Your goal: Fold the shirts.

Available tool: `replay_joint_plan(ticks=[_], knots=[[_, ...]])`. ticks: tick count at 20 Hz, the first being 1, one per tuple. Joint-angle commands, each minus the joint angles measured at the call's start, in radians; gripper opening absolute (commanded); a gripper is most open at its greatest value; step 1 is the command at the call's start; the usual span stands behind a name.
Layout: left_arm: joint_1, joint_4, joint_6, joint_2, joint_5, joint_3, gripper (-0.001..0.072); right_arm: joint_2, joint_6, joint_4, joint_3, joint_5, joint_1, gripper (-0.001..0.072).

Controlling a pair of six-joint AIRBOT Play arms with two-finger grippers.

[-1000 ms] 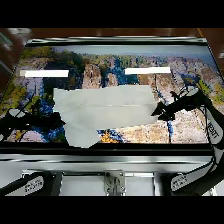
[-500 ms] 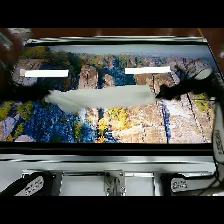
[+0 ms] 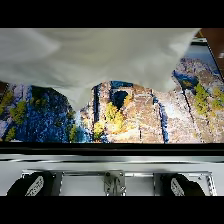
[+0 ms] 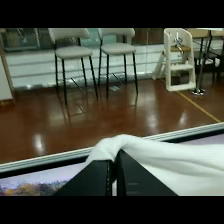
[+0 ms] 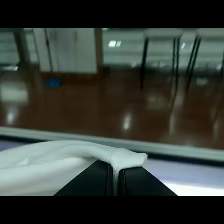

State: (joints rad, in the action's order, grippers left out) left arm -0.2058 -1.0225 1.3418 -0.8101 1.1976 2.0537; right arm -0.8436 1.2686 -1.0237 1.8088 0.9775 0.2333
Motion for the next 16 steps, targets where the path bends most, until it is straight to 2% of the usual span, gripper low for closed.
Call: replay_joint_plan(ticks=[1, 6, 8, 10, 13, 16], knots=[[0.000, -0.156, 0.031, 0.129, 0.080, 0.020, 0.0039, 0.196, 0.109, -0.175, 0.020, -0.006, 0.003, 0.0068], [0.000, -0.242, 0.032, 0.200, 0.142, 0.000, 0.0039, 0.278, 0.119, -0.320, 0.020, 0.180, 0.003, 0.0068], [0.000, -0.243, -0.007, 0.189, 0.143, -0.016, 0.0039, 0.250, 0.121, -0.384, 0.020, 0.262, 0.003, 0.0068], [0.000, -0.242, -0.017, 0.171, 0.157, -0.085, 0.0039, 0.182, 0.153, -0.428, 0.020, 0.400, 0.003, 0.0068], [0.000, -0.242, -0.018, 0.122, 0.179, -0.292, 0.0040, 0.028, 0.154, -0.386, -0.028, 0.614, 0.002, 0.0069], [0.001, -0.226, -0.018, 0.016, 0.167, -0.555, 0.0040, -0.155, 0.153, -0.308, -0.189, 0.602, 0.001, 0.0069]])
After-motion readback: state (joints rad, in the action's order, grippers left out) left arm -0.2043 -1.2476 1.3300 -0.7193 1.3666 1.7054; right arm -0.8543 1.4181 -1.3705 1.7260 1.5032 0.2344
